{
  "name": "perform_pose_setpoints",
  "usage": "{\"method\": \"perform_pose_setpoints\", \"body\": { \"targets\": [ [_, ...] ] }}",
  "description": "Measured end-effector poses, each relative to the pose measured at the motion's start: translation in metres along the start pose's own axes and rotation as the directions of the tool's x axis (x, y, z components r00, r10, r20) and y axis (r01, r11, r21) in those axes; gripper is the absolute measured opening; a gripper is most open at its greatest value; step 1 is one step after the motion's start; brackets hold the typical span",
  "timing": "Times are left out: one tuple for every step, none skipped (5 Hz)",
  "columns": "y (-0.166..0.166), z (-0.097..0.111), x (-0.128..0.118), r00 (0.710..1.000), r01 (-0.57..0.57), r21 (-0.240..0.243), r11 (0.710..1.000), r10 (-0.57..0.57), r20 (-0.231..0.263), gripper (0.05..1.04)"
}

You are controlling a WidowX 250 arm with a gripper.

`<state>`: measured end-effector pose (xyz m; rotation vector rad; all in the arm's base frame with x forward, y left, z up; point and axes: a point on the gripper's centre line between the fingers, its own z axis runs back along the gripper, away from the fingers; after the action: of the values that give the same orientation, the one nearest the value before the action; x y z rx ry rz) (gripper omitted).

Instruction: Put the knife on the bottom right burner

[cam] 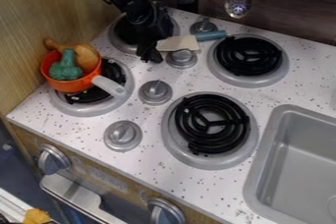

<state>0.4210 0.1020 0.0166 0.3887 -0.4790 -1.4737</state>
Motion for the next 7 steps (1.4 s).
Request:
{"method": "perform_pose_setpoints", "body": {
  "targets": [
    [0.0039,-0.0033,0.0004,1.000,0.023,-0.007,1.000,-0.023,0.014,1.001],
    [0.0095,-0.0056,-0.0026,1.000,0.023,0.001,1.000,-0.023,0.022,1.000],
    [0.0093,-0.0074,-0.0041,1.000,-0.003,-0.008,1.000,0.003,0.020,0.945],
    [0.0087,-0.0075,-0.0027,0.999,-0.024,-0.013,1.000,0.024,0.025,0.685],
    [0.0056,-0.0079,-0.0024,0.999,-0.036,-0.035,0.999,0.037,0.023,0.456],
    [0.0063,-0.0047,0.0007,1.000,-0.022,-0.027,0.999,0.022,0.005,0.310],
    [0.0069,-0.0013,0.0013,1.000,-0.028,-0.018,0.999,0.028,-0.003,0.194]
  ]
}}
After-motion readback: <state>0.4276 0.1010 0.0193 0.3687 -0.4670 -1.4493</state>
